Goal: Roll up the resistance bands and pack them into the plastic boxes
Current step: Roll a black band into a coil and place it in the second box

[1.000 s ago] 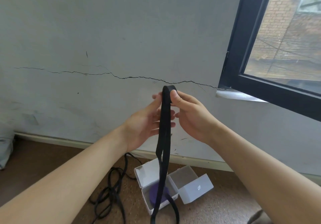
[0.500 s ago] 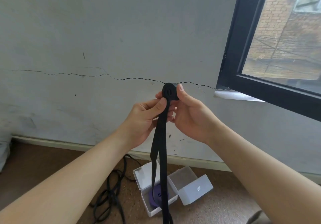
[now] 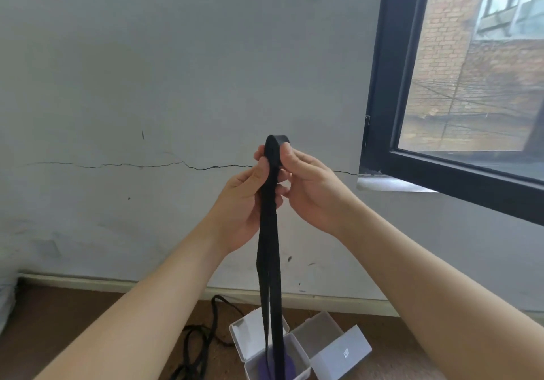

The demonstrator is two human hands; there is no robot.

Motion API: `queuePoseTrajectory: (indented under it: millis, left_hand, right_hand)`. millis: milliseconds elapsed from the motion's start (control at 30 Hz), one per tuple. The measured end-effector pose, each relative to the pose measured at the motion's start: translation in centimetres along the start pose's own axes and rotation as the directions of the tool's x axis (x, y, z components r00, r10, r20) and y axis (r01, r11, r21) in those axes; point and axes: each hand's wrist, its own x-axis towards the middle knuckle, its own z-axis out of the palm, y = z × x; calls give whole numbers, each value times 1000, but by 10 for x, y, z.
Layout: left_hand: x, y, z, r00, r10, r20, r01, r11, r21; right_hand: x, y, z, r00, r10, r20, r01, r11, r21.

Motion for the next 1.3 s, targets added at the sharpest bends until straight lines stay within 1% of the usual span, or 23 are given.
queuePoseTrajectory:
  millis: [67,133,233,367,433,500,567,667,733,800,967,1033,1100,1233,1300]
  left_hand:
    - [10,14,4,1000,3,11,-2,999,-32]
    - [19,31,10,1000,-1,3,1,1000,-19]
    - [26,57,19,998,-1,-64,0,1000,-11]
    - [20,78,31,989,-19,-144,19,1000,-4]
    - [13,79,36,989,-52,-142,54,998,10]
    - [7,81,42,989,-53,-135,57,998,25]
    - [5,88,48,990,-26,-138,32,999,39]
    - [7,111,55,991,77,-108,-64,991,114]
    - [13,130,60,982,164,-94,-153,982,115]
    - [17,146,64,975,216,-56,-210,973,93]
    - [19,167,70,976,217,-32,-217,976,7]
    - [19,168,72,974,217,-57,-220,975,-42]
    - [19,167,73,972,219,-85,-224,973,-52]
    - [12,163,70,974,179,-136,-169,982,86]
    - [7,165,68,977,171,-127,-154,979,136]
  right_hand:
    - [12,-13,1,1000,-17,-18,16,1000,-15]
    - [24,-28,3,999,-24,-22,23,999,-35]
    - [34,-53,6,997,-58,-48,55,996,-67]
    - [33,-76,11,993,-101,-66,89,982,-170]
    - [29,-81,16,992,-102,-73,89,982,-165]
    - [25,-88,22,992,-101,-78,88,985,-149]
    - [25,-96,27,991,-104,-84,92,986,-142]
    - [30,-120,32,987,-140,-78,127,981,-147]
    - [35,-139,37,980,-188,-70,178,975,-136]
    - [39,-157,43,970,-232,-72,222,968,-120]
    - [44,-177,52,967,-251,-54,237,954,-184]
    - [43,-181,53,965,-258,-43,247,953,-177]
    - [38,-185,54,961,-275,-19,268,948,-169]
    - [30,-180,45,959,-284,10,280,940,-197]
    - [28,-174,40,961,-275,18,271,933,-238]
